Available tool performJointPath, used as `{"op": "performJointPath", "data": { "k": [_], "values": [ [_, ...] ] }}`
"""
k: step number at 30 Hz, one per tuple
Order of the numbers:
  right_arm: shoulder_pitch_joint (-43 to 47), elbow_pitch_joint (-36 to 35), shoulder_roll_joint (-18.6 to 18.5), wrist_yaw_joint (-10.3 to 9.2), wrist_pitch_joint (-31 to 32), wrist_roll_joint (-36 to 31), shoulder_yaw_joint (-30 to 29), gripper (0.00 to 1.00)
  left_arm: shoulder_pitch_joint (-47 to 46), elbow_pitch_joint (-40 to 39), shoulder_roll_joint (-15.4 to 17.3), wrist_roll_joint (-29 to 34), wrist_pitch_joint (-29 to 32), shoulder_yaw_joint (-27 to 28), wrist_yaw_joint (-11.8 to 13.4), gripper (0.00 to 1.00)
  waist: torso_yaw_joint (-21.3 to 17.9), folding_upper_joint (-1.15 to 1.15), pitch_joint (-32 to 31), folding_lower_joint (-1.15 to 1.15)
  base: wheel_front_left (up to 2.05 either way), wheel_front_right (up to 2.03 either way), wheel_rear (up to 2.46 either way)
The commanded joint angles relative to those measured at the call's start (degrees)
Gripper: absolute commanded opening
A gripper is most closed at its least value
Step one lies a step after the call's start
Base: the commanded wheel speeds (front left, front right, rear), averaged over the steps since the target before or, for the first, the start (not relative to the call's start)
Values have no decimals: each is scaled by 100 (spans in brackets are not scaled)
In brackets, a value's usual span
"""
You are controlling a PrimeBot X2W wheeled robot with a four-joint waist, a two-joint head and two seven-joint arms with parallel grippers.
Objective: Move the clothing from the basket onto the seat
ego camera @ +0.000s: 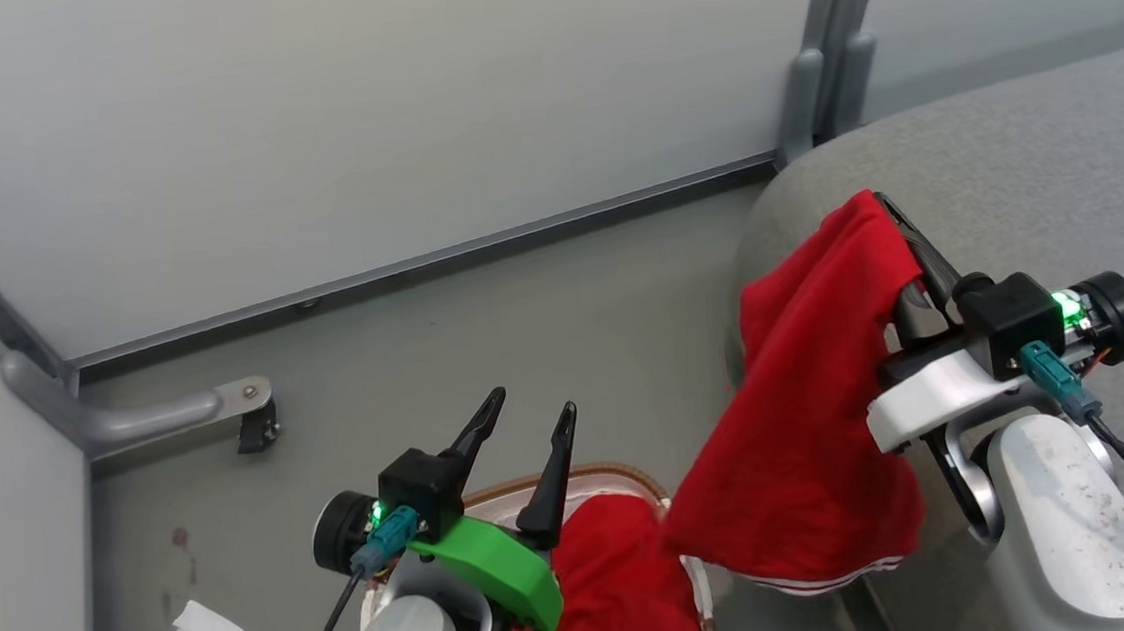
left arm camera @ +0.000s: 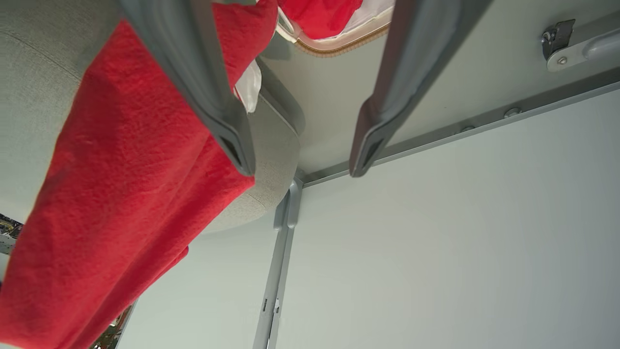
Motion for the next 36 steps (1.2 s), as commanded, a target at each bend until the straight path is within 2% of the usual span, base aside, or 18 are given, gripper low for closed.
{"op": "performJointPath", "data": {
  "k": [1,10,17,22,25,28,31,36],
  "values": [
    [-47,-45,-22,-6,-13,-49,-62,0,88,-34,3,44,-4,22,-12,100,-489,0,112,0,0,0,0],
    [-96,-111,-21,-6,-13,-156,-387,0,7,-119,-31,94,-4,-140,-15,100,-1173,0,336,0,0,0,0],
    [-244,-96,-21,-6,-13,-114,-533,0,-123,-221,-36,155,-4,-247,-14,100,-1236,0,538,0,0,0,0],
    [-748,-2,-64,-7,-13,-251,-813,0,-226,-320,-24,197,-4,-294,-15,100,-1147,0,780,0,0,0,0],
    [-1320,72,-231,-6,-13,-327,-972,0,-307,-397,32,241,-4,-296,-15,100,-1066,0,966,0,0,0,0],
    [-1970,189,-558,-7,-13,-387,-1086,0,-379,-431,90,266,-4,-352,-15,100,-981,0,1165,0,0,0,0],
    [-2706,398,-819,-6,-12,-205,-1329,0,-485,-483,155,301,-4,-396,-15,100,-898,0,1401,0,0,0,0],
    [-3997,824,-1495,-6,-11,-362,-1465,0,-666,-587,299,379,-4,-388,-14,100,-820,0,1862,0,0,0,0]
  ]
}}
